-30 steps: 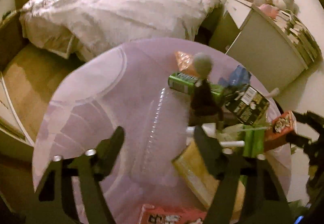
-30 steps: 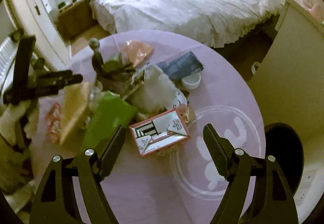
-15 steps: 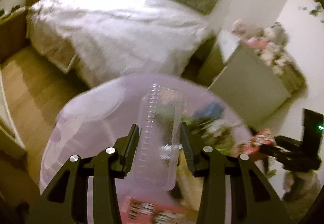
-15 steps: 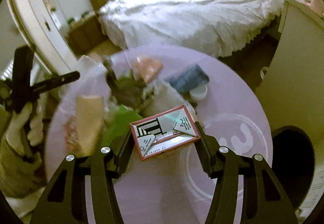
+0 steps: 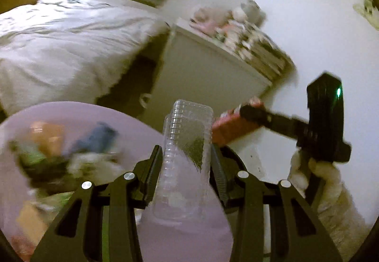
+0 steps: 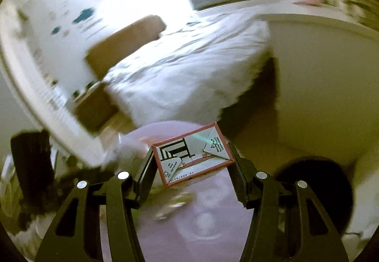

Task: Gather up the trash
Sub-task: 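Carry both items over the black bin and release them inside, then grasp the green gum bottle with the right gripper while the left grasps the red milk carton, then carry both items to the black bin and open both grippers over it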

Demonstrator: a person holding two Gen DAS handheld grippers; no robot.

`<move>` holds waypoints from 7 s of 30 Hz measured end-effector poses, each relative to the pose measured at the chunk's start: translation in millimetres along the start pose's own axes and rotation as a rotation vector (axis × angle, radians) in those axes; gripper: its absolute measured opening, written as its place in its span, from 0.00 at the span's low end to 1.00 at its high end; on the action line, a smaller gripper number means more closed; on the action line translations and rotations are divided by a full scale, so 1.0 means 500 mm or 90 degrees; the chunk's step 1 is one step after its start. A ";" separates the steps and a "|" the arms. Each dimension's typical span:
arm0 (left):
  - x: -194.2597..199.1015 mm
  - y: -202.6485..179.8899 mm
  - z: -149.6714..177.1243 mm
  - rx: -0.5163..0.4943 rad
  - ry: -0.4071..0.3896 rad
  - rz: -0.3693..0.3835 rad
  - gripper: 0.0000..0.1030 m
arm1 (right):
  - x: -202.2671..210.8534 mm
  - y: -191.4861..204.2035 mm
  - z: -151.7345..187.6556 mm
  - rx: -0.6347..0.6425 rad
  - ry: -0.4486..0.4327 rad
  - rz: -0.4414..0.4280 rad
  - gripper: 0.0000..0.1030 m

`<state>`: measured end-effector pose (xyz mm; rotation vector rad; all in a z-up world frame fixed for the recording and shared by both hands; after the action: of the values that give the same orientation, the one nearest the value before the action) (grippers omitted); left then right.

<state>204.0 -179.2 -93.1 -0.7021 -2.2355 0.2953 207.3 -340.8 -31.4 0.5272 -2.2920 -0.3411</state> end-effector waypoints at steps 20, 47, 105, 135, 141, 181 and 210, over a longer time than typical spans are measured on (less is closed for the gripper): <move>-0.407 -0.147 0.113 -0.019 0.195 0.030 0.40 | -0.066 -0.439 0.173 -0.196 0.093 0.166 0.55; -0.369 -0.159 0.100 -0.038 0.161 -0.006 0.82 | -0.079 -0.428 0.189 -0.232 0.113 0.170 0.73; 0.250 0.444 0.346 0.049 0.034 -0.359 0.95 | -0.499 0.479 0.234 0.303 0.270 -0.086 0.31; 0.278 0.388 0.295 0.093 -0.008 -0.304 0.91 | -0.256 0.390 0.210 0.186 0.208 -0.174 0.31; 0.269 0.265 0.170 0.038 -0.052 -0.215 0.90 | -0.198 0.332 0.166 0.142 0.179 -0.181 0.31; -0.475 -0.147 0.116 -0.090 0.246 0.024 0.90 | -0.168 -0.498 0.216 -0.214 0.155 0.158 0.31; -0.251 -0.155 0.073 -0.083 0.119 0.047 0.95 | -0.066 -0.289 0.072 -0.170 0.049 0.107 0.65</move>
<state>217.2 -314.2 -161.6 -0.8472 -2.0668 0.1147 241.1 -449.6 -133.2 0.2083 -2.1559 -0.5244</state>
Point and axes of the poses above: each gripper's, at about its wrist camera, not at the fingertips, and x roughly against the way its jaws point, y to its left, z to its underside, the point moved 9 cm from there along -x, roughly the way its jaws point, and after that the axes turned 4 degrees about -z, right-handed, at the moved point
